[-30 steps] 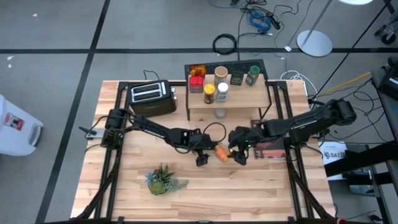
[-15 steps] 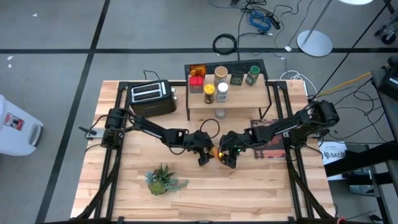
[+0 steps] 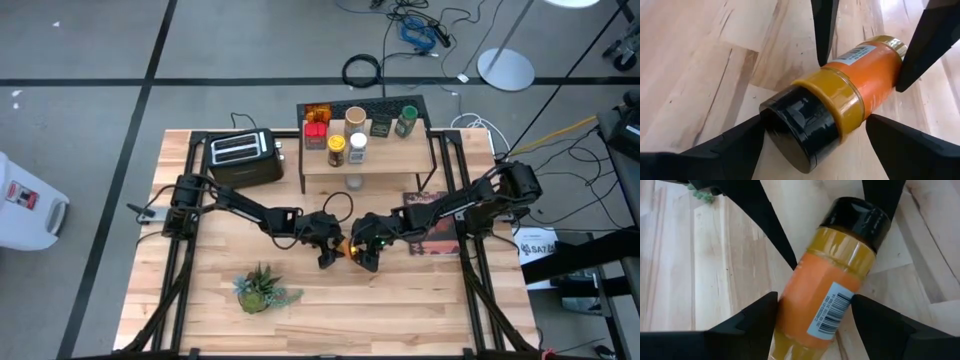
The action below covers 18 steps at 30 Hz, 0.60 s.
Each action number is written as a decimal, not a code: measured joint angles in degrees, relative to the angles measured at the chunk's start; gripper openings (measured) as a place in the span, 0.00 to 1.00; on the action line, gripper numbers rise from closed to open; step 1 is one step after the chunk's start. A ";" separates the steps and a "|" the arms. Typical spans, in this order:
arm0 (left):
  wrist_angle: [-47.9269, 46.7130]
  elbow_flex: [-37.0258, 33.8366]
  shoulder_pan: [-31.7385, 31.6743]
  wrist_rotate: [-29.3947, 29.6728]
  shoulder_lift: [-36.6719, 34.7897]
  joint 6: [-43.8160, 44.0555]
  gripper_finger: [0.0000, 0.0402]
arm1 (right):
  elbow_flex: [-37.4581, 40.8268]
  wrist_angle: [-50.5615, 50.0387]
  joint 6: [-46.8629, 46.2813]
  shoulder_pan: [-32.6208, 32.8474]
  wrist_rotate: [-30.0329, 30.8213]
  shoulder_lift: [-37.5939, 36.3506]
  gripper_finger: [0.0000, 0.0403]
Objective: Shelf spices
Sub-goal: Put the orange seasoning bottle on the shelf
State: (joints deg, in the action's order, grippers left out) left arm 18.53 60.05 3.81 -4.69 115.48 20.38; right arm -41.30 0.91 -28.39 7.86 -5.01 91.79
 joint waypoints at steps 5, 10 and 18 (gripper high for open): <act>0.21 0.00 0.07 -0.07 0.00 -0.25 0.86 | 0.00 -0.19 1.50 0.22 0.25 0.00 0.59; 0.92 0.05 -0.12 -1.04 0.00 -1.40 0.86 | -0.19 -1.73 1.82 0.55 0.42 -0.03 0.55; 4.97 0.74 -0.94 -1.95 -0.67 -1.64 0.86 | -0.43 -7.07 -0.53 0.50 0.60 -0.11 0.53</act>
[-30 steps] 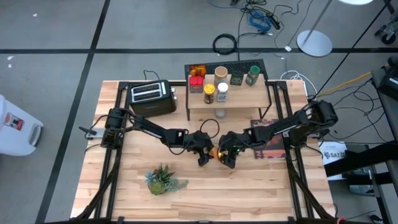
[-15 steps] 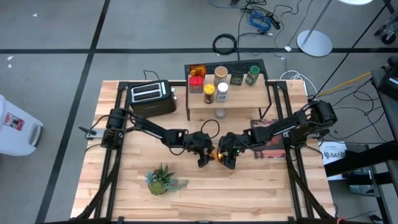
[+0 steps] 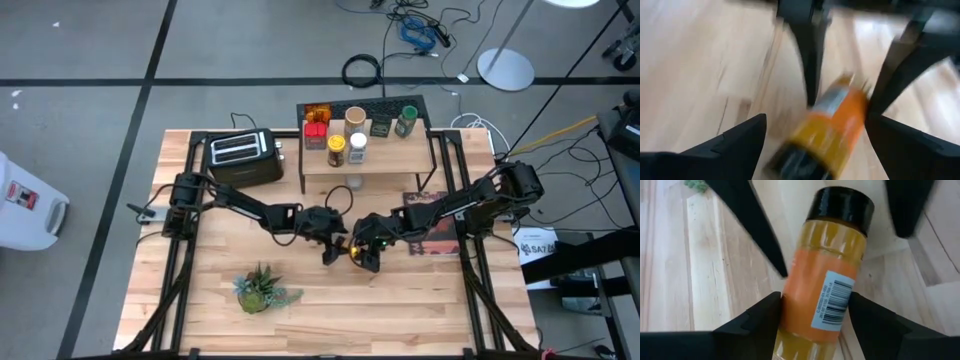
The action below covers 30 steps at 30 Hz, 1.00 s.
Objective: Shelf spices
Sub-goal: Put the orange seasoning bottle on the shelf
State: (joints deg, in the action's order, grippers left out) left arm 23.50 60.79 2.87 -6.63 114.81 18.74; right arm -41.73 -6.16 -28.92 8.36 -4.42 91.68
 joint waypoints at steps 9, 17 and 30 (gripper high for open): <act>-7.27 -0.22 0.58 -1.10 0.21 0.60 0.86 | 0.01 -5.76 -2.61 -0.02 0.27 -0.08 0.53; -8.41 -0.28 1.38 -1.15 0.23 3.59 0.86 | 0.36 -9.91 -5.52 0.13 5.64 -1.93 0.53; -5.74 -0.48 1.81 -1.29 0.36 5.25 0.79 | 0.67 -5.14 -5.11 0.15 6.24 -2.90 0.51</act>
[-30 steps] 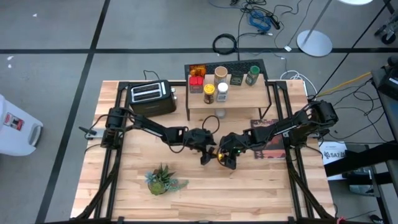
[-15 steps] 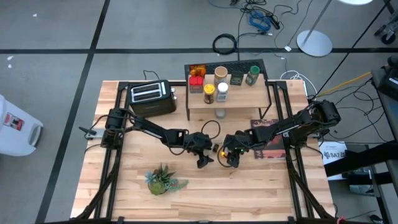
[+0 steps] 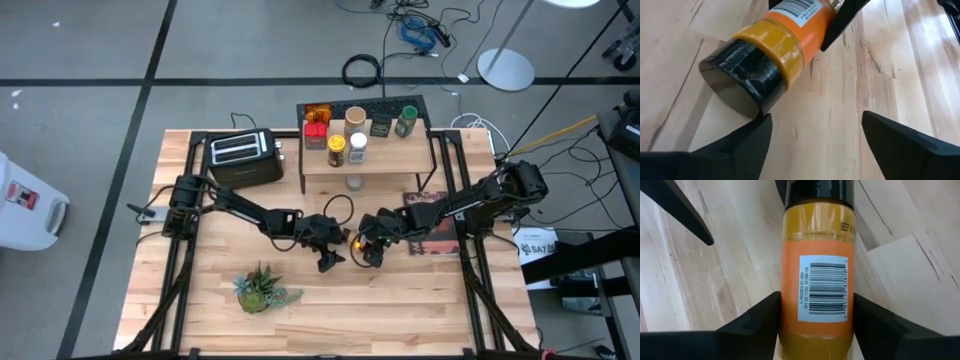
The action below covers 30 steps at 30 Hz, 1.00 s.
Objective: Shelf spices
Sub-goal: Put the orange seasoning bottle on the shelf
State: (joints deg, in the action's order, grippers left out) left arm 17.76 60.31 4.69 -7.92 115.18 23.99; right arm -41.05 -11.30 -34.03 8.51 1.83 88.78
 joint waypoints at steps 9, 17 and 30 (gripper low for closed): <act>1.59 -0.04 0.04 0.47 0.00 -0.43 0.72 | 0.08 2.92 1.09 0.12 0.83 0.04 0.42; 1.90 -0.04 0.00 2.08 0.00 -0.76 0.72 | -0.03 2.94 2.96 0.34 2.83 0.26 0.51; 5.93 -0.93 0.02 6.47 0.00 1.16 0.72 | -0.16 2.49 3.22 1.93 7.55 0.17 0.37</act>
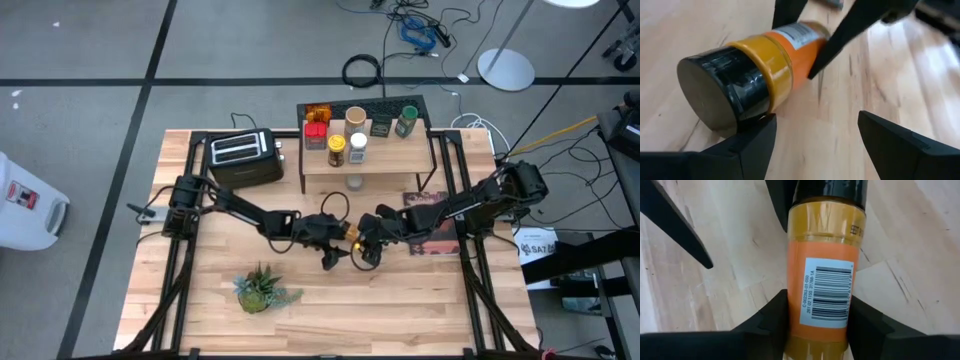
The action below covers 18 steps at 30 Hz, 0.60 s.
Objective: Shelf spices
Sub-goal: Put the orange seasoning bottle on the shelf
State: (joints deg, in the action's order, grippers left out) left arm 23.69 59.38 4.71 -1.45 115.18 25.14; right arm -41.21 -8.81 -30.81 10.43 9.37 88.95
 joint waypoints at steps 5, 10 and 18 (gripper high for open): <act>6.13 -2.54 0.67 3.43 0.00 1.53 0.72 | -0.06 0.09 0.43 0.99 2.69 -0.28 0.37; 15.24 -6.41 0.68 4.19 -0.01 4.06 0.72 | -0.11 1.99 1.18 1.97 5.45 -0.48 0.37; 23.22 -10.04 0.70 6.66 -0.02 4.07 0.72 | -0.17 4.67 3.44 1.99 6.37 -2.24 0.37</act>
State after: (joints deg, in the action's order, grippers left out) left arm 46.92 49.34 5.41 5.21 115.15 29.22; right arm -41.39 -4.14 -27.37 12.43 15.74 86.71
